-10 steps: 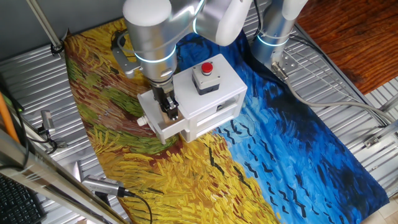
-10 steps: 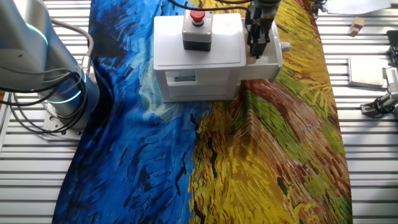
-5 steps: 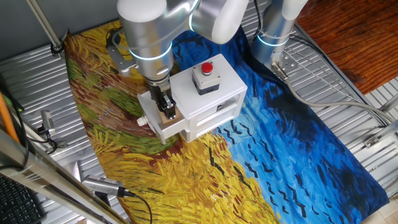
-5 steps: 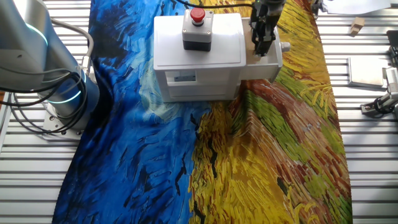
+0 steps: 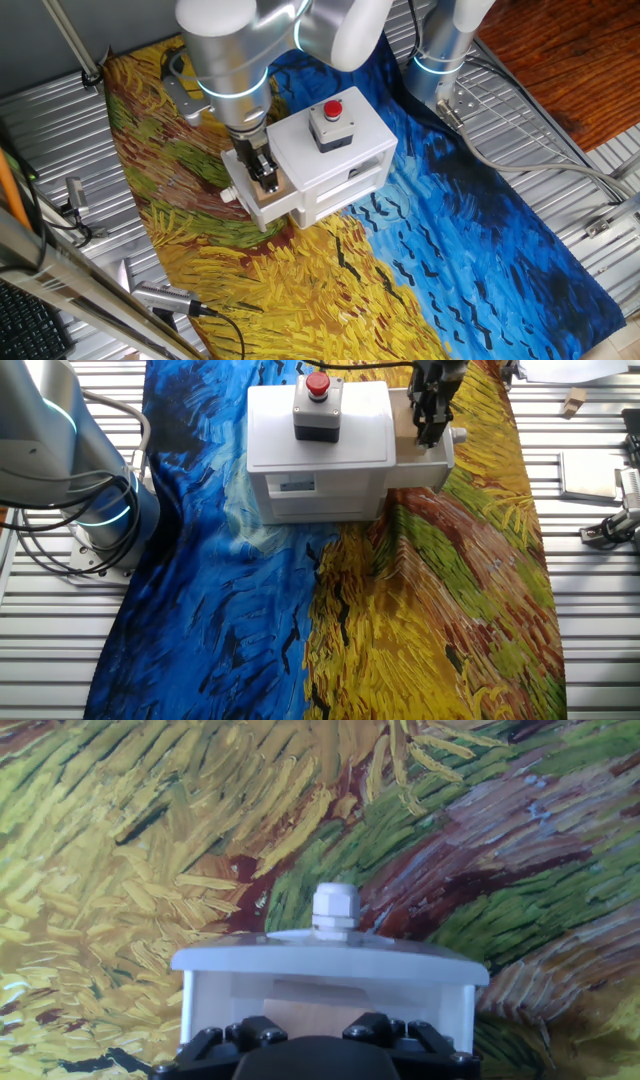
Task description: Take something out of a drawer
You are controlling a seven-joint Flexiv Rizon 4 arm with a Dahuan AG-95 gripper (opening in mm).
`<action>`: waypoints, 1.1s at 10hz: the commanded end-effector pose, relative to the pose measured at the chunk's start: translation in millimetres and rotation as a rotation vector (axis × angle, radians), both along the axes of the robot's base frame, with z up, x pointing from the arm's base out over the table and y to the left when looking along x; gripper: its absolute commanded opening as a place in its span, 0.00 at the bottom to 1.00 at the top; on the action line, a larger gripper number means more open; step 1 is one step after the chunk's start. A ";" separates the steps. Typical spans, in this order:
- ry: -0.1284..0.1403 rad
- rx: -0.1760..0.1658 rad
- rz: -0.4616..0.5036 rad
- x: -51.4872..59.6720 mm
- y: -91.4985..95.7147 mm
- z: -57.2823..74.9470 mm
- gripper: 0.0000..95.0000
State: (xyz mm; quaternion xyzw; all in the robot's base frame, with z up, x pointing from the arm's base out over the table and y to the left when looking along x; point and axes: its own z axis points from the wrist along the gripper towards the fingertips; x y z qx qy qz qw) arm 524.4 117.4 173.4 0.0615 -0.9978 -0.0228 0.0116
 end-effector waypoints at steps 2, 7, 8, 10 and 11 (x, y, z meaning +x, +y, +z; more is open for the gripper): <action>0.014 0.003 0.010 0.0 3.1 15.4 0.00; 0.063 0.008 0.132 2.4 0.0 77.3 0.00; 0.070 0.008 0.148 -0.7 -0.5 86.3 0.00; 0.076 0.008 0.190 -11.2 -2.7 102.3 0.00; 0.078 0.009 0.206 -12.8 -3.4 104.6 0.00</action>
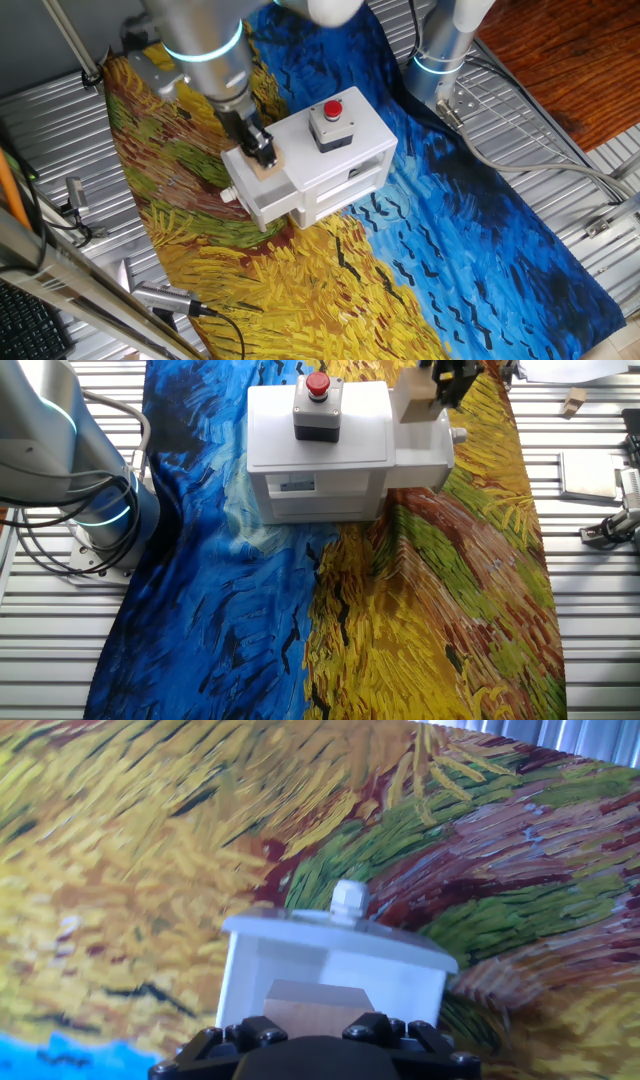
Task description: Take something out of a drawer
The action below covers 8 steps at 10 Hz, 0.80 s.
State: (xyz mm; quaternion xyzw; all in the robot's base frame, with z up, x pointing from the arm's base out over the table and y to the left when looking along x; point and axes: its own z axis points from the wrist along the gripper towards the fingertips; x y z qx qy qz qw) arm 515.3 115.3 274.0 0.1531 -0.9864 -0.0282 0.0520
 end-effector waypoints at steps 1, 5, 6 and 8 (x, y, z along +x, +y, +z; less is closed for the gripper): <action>-0.001 0.005 0.047 -4.4 -1.6 6.5 0.00; 0.002 -0.021 0.094 -4.3 1.1 7.7 0.00; -0.002 -0.020 0.093 -4.3 1.1 7.7 0.00; -0.013 -0.021 0.081 -4.3 1.1 7.7 0.00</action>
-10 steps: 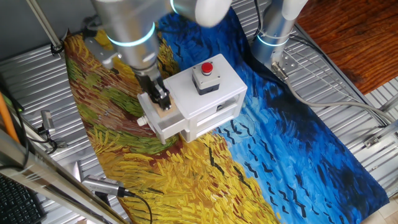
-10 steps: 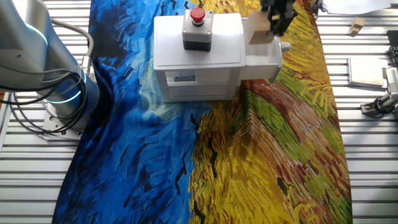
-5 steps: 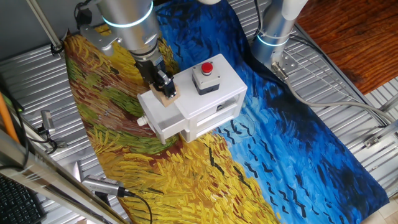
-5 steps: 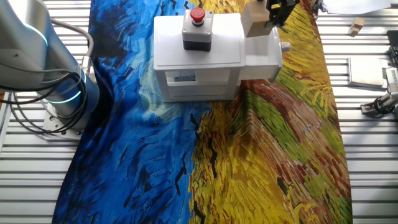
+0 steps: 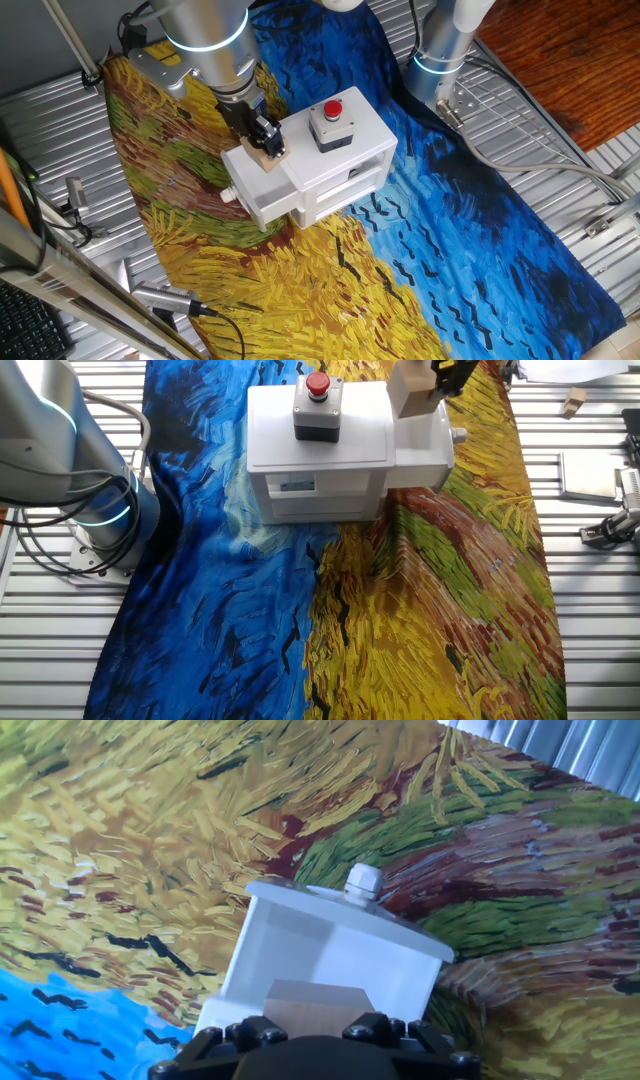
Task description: Take something out of a drawer
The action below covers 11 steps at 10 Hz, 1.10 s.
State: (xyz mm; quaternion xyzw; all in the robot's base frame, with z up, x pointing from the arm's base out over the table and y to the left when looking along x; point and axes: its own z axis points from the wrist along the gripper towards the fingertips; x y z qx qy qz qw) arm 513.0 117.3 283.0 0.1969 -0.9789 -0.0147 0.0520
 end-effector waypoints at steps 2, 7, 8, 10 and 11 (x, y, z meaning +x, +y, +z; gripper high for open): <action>-0.006 -0.013 -0.039 -2.0 -1.0 -1.3 0.00; 0.001 0.009 0.077 16.0 -37.9 -9.0 0.00; 0.000 0.011 0.100 22.3 -47.4 -12.3 0.00; -0.004 0.019 0.187 42.7 -78.2 -24.9 0.00; -0.005 0.023 0.215 49.0 -86.2 -29.0 0.00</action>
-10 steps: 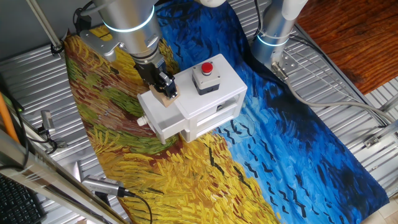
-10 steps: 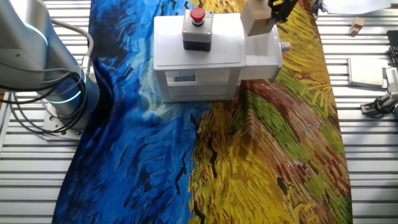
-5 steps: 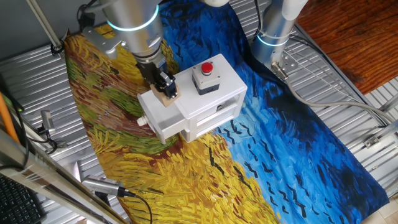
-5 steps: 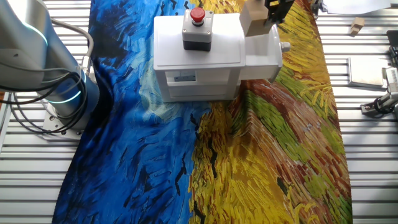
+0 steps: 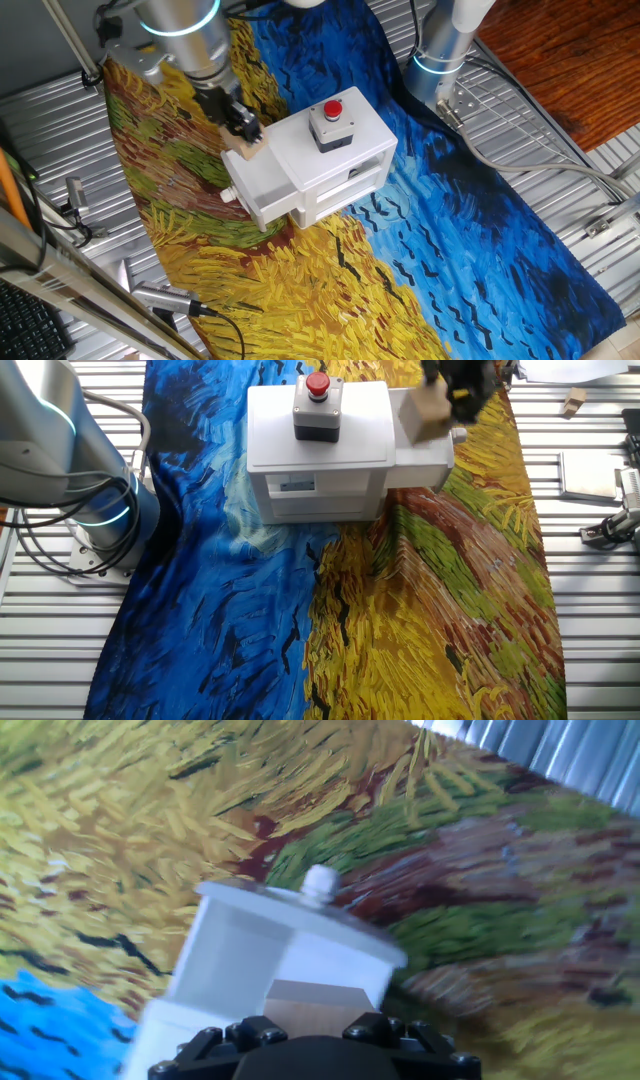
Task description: Take something out of a drawer
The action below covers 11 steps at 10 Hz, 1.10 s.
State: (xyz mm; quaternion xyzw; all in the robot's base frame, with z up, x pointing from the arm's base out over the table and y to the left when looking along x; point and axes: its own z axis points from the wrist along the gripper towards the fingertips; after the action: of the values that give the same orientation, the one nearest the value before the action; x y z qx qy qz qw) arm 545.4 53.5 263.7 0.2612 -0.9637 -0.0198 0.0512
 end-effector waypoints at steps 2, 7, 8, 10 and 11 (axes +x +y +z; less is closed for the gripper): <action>-0.005 0.001 0.125 25.7 -33.2 -14.5 0.00; -0.026 -0.011 -0.048 25.9 -32.7 -15.0 0.00; -0.033 -0.015 -0.098 25.9 -32.7 -15.0 0.00; -0.036 -0.026 -0.212 25.9 -32.7 -15.0 0.00; -0.035 -0.020 -0.232 27.3 -41.3 -15.9 0.00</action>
State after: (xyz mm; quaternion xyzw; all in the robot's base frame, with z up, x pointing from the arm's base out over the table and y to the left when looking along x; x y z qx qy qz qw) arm 571.6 16.1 248.1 0.2160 -0.9756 -0.0104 0.0380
